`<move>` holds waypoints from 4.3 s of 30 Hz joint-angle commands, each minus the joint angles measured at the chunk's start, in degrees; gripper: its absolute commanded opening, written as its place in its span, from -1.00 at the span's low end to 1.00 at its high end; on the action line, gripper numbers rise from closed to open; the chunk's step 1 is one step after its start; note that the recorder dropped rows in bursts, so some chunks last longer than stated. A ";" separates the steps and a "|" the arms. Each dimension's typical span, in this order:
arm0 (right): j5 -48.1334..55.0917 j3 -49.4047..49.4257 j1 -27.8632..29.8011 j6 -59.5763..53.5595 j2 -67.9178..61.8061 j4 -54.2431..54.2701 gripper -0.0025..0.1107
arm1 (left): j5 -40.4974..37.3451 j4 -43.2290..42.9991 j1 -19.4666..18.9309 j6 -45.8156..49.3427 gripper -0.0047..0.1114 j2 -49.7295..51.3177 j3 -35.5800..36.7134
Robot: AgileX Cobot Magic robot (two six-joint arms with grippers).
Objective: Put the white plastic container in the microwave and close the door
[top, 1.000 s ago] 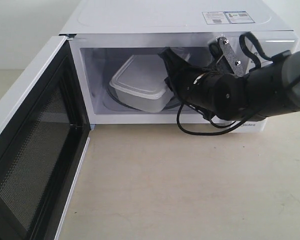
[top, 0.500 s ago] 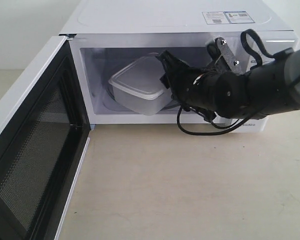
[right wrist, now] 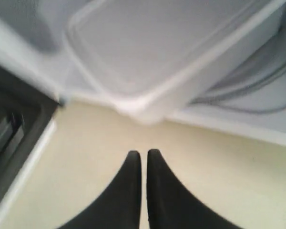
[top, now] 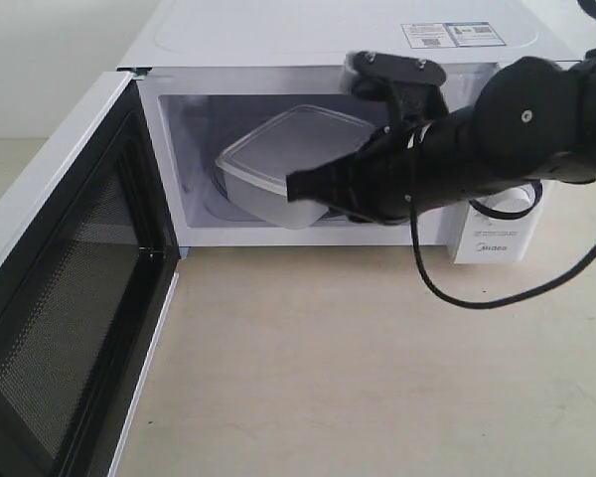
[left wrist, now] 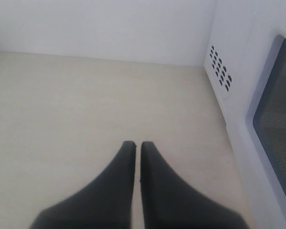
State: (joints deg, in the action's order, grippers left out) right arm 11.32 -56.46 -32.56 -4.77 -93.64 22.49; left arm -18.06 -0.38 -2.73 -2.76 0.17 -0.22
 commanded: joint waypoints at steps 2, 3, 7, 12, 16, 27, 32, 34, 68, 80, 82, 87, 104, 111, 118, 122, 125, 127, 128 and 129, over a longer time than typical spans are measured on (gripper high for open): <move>2.00 0.76 -0.03 -15.36 -1.55 -0.83 -0.96 | 0.46 0.38 -0.04 0.31 -0.84 -0.17 0.22; -1.01 1.91 -0.03 -16.47 -1.86 -0.83 -0.96 | 0.46 0.38 -0.04 0.31 -0.84 -0.17 0.22; -13.76 5.79 -0.03 -16.73 -3.73 -0.83 -0.96 | 0.46 0.38 -0.04 0.31 -0.84 -0.17 0.22; -21.08 7.14 -0.03 -16.62 -6.06 -1.59 -0.96 | 0.46 0.38 -0.04 0.31 -0.84 -0.17 0.22; -22.24 7.14 -0.14 -16.27 -7.85 -5.54 -0.96 | 0.46 0.38 -0.04 0.31 -0.84 -0.17 0.22; -30.37 6.01 -2.15 -7.44 -11.08 -18.56 -0.96 | 0.46 0.38 -0.04 0.31 -0.84 -0.17 0.22; -30.75 2.27 -2.43 -6.45 -14.79 -19.06 -0.96 | 0.46 0.38 -0.04 0.31 -0.84 -0.17 0.22; -30.75 0.02 -2.43 -6.45 -16.69 -19.06 -0.96 | 0.46 0.38 -0.04 0.31 -0.84 -0.17 0.22; -27.48 19.47 -3.97 4.09 17.23 -16.35 -0.96 | 0.46 0.38 -0.04 0.31 -0.84 -0.17 0.22; -21.06 37.42 -3.97 6.17 38.87 -15.73 -0.96 | 6.67 1.01 -0.04 -0.04 -0.84 -0.17 0.22; -19.09 39.37 -3.97 6.17 45.58 -15.35 -0.96 | 18.06 9.01 -0.04 -2.69 -0.84 -0.17 0.22; -14.82 39.91 -3.97 5.20 55.78 -15.35 -0.96 | 44.13 11.53 -0.04 4.48 -0.84 -0.17 0.22; -16.43 39.91 -3.97 6.39 55.78 -15.35 -0.96 | 38.45 11.53 -0.04 4.79 -0.84 -0.17 0.22; -16.26 39.91 -3.97 6.27 55.78 -15.35 -0.96 | 38.58 11.53 -0.04 4.79 -0.84 -0.17 0.22; -16.09 39.91 -3.97 6.27 55.78 -15.35 -0.96 | 34.03 7.68 -0.04 -4.56 -0.84 -0.17 -2.34; -16.09 39.91 -3.97 6.27 55.78 -15.35 -0.96 | 19.08 -0.98 -0.04 -4.72 -0.84 1.11 -14.47; -16.80 39.91 -3.97 6.27 55.78 -15.35 -0.96 | 10.99 -2.11 -0.04 -4.61 -0.84 6.69 -24.20; -17.20 39.91 -3.97 6.27 55.78 -15.35 -0.96 | 1.89 -2.11 -0.04 -2.49 -0.84 11.72 -30.37; -17.31 39.91 -3.97 6.27 55.78 -15.35 -0.96 | -3.38 -2.00 -0.04 -0.35 -0.84 14.87 -33.55; -17.40 39.91 -3.97 6.27 55.78 -15.35 -0.96 | -7.80 -2.00 -0.04 1.20 -0.84 18.08 -36.55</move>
State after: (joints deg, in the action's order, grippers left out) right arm -4.97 -16.80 -36.47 1.66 -38.06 7.38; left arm -12.38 -1.78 -2.73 -5.19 11.08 -29.53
